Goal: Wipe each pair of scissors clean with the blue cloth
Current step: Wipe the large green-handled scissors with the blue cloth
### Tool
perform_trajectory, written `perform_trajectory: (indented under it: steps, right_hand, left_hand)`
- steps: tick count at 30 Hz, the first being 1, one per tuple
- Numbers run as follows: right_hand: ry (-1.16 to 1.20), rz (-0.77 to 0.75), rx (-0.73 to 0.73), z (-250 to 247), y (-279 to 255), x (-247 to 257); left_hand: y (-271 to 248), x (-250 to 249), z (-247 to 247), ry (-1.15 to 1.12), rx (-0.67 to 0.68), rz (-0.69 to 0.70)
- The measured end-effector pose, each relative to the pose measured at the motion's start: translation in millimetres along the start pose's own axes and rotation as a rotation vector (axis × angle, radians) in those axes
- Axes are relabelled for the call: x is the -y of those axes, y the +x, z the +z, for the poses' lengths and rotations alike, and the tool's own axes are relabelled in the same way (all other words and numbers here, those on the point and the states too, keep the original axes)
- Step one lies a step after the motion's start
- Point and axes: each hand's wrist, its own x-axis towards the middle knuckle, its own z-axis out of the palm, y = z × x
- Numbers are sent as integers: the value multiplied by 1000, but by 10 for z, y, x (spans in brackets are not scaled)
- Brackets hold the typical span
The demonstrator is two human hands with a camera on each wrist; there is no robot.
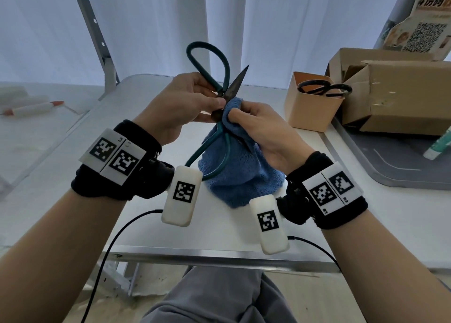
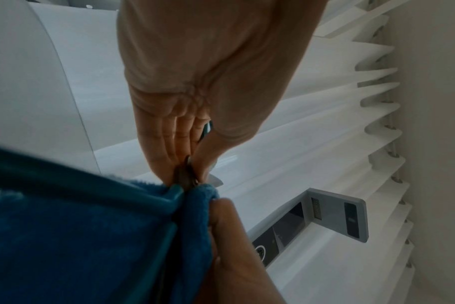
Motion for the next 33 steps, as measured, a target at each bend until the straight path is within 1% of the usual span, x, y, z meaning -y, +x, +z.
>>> perform_trajectory:
  steps: [2, 5, 6, 8, 10, 11, 13, 15, 17, 20, 22, 24, 27, 33]
  right_hand:
    - [-30, -14, -20, -9, 3, -5]
    - [-92, -24, 14, -59, 5, 1]
    - [-112, -25, 4, -88, 15, 9]
    - [-122, -26, -84, -169, 29, 32]
    - [-35, -54, -191, -268, 49, 41]
    - [25, -75, -209, -316, 52, 45]
    - [99, -101, -165, -355, 29, 65]
    - [92, -110, -63, -327, -22, 94]
    - [87, -69, 23, -283, -63, 111]
    - [57, -27, 75, -202, -69, 84]
    - [44, -21, 91, -164, -49, 62]
    - [87, 7, 74, -138, -35, 61]
    - [69, 19, 51, -103, -26, 75]
    - [116, 55, 119, -124, -26, 116]
  left_hand:
    - [-8, -15, -8, 4, 8, -13]
    - [-25, -35, -37, 13, 0, -22]
    - [-28, -45, -49, 19, -7, -23]
    - [-33, -54, -80, 31, -24, -23]
    - [-42, -53, -109, 47, -32, -22]
    - [-47, -50, -120, 52, -29, -26]
    - [-52, -41, -130, 45, -23, -32]
    - [-46, -37, -131, 26, -32, -31]
    - [-34, -40, -123, 6, -40, -32]
    - [-24, -52, -96, -4, -41, -35]
    - [-25, -65, -85, 5, -38, -31]
    - [-26, -76, -88, 20, -31, -25]
    - [-28, -91, -103, 72, -27, -21]
    - [-44, -85, -130, 13, -34, -13]
